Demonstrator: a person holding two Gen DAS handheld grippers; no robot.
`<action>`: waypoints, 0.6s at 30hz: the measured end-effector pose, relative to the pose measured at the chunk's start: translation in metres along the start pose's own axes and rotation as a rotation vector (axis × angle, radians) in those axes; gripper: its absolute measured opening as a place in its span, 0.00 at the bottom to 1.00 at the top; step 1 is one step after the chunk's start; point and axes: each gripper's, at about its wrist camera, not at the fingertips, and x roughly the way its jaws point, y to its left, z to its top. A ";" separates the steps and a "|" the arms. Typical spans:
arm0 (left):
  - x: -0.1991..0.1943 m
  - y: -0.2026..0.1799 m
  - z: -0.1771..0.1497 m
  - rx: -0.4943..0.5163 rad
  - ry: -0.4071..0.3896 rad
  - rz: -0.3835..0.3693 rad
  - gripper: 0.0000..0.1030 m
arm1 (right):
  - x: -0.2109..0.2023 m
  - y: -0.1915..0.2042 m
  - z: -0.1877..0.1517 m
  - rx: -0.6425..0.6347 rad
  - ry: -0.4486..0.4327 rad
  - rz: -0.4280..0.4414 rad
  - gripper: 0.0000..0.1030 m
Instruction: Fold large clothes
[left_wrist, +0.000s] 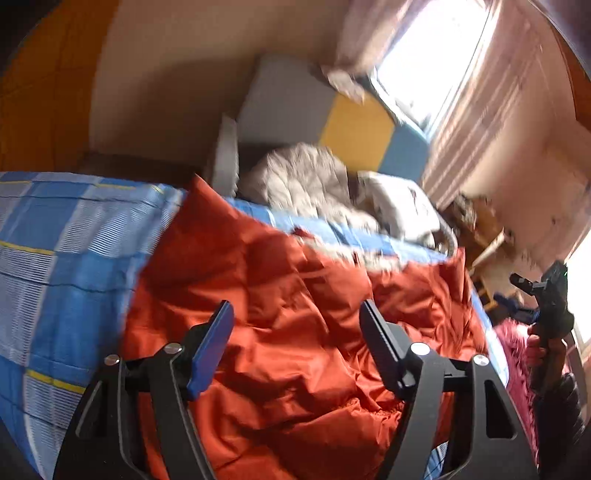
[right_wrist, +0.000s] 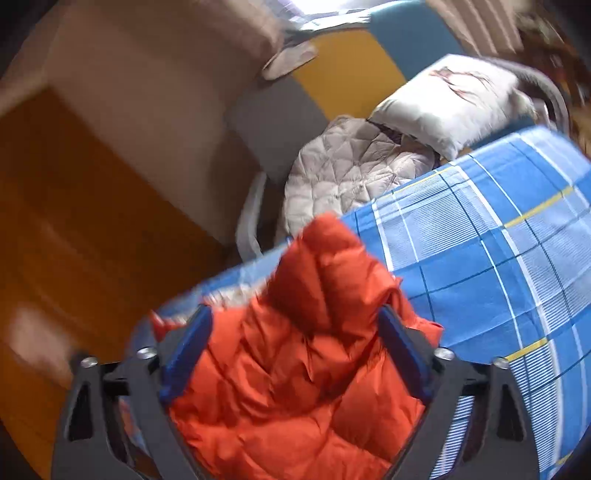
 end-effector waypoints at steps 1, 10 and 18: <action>0.006 -0.004 0.000 0.009 0.015 0.002 0.62 | 0.008 0.008 -0.005 -0.043 0.019 -0.023 0.74; 0.058 -0.024 0.003 0.082 0.133 0.059 0.45 | 0.080 0.051 -0.031 -0.232 0.119 -0.135 0.57; 0.061 -0.017 0.002 0.084 0.111 0.078 0.00 | 0.125 0.065 -0.046 -0.335 0.178 -0.266 0.07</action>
